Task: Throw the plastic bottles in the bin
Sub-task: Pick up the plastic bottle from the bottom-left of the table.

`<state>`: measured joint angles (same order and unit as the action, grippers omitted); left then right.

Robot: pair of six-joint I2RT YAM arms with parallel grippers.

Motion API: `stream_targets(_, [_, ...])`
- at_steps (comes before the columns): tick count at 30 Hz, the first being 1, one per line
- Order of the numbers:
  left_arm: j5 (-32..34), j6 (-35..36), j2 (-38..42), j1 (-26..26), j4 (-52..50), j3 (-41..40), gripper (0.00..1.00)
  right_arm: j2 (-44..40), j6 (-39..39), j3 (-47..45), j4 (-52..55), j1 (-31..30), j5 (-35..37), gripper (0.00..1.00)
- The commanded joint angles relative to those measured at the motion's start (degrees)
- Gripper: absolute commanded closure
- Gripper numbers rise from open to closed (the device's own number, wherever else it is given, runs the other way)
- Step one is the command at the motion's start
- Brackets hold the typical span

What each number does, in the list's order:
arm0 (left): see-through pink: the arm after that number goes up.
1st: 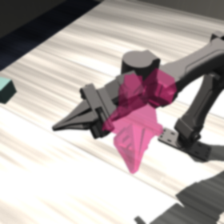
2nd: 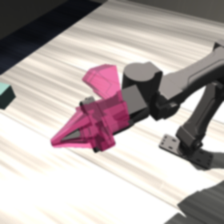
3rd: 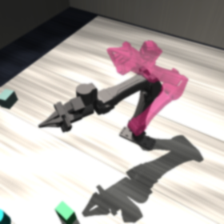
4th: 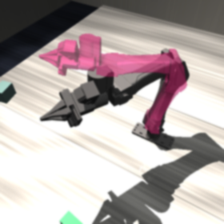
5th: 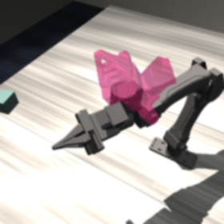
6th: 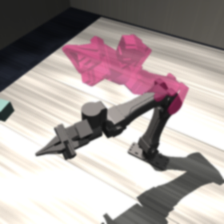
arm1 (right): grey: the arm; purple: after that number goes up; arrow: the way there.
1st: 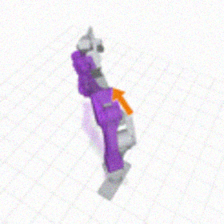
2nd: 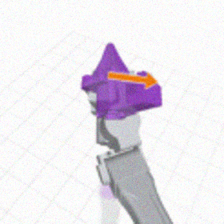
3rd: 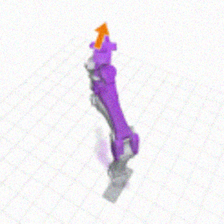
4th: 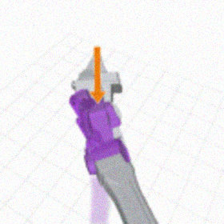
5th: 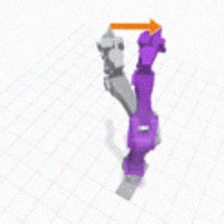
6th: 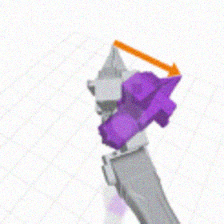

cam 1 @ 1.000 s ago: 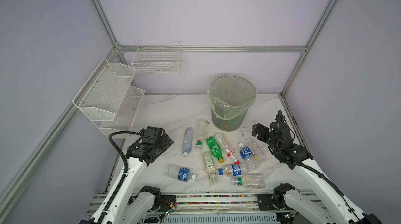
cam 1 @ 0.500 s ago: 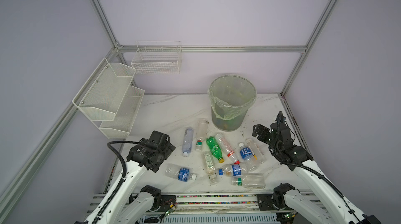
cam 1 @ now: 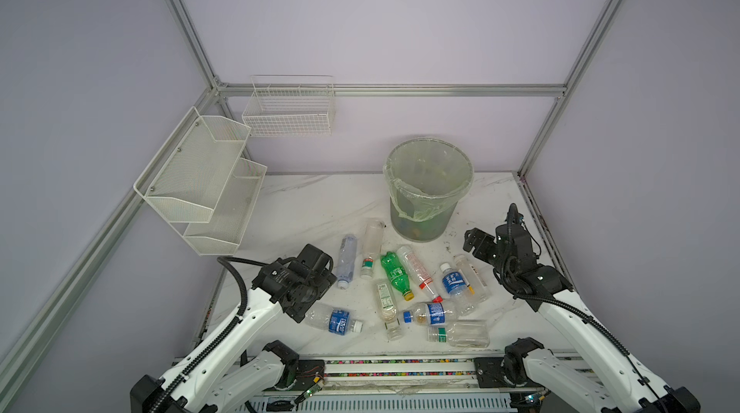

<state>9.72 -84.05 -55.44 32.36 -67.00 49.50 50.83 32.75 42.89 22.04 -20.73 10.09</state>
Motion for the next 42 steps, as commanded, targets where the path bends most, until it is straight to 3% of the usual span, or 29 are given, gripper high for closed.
stream_targets(1, [3.0, -6.0, -1.6, 4.3, -1.1, 0.5, 0.00, -0.6, 0.6, 0.9, -0.3, 0.0, 1.1, 0.03])
stream_targets(9, [4.1, -14.1, -7.4, 14.5, -1.3, -0.6, 0.00, -1.2, 0.4, -0.1, -0.6, 0.1, 1.2, 0.03])
stream_targets(12, [4.5, -14.7, -8.1, 16.1, 0.5, -1.5, 0.00, -1.1, 0.1, -0.2, -0.7, 0.1, 0.9, 0.03])
stream_targets(23, [4.9, -18.7, -2.4, 16.8, 8.9, -13.3, 0.00, -2.6, -0.6, -0.8, -0.8, 0.2, 0.2, 0.03])
stream_targets(35, [6.9, -19.4, -6.3, 16.8, 9.7, -15.2, 0.00, -3.6, 0.4, -2.6, -1.7, 0.2, 0.0, 0.03])
stream_targets(42, [8.6, -18.9, -7.4, 16.9, 10.0, -16.1, 0.05, -2.9, 1.2, -3.6, -2.4, 0.1, -0.8, 0.03])
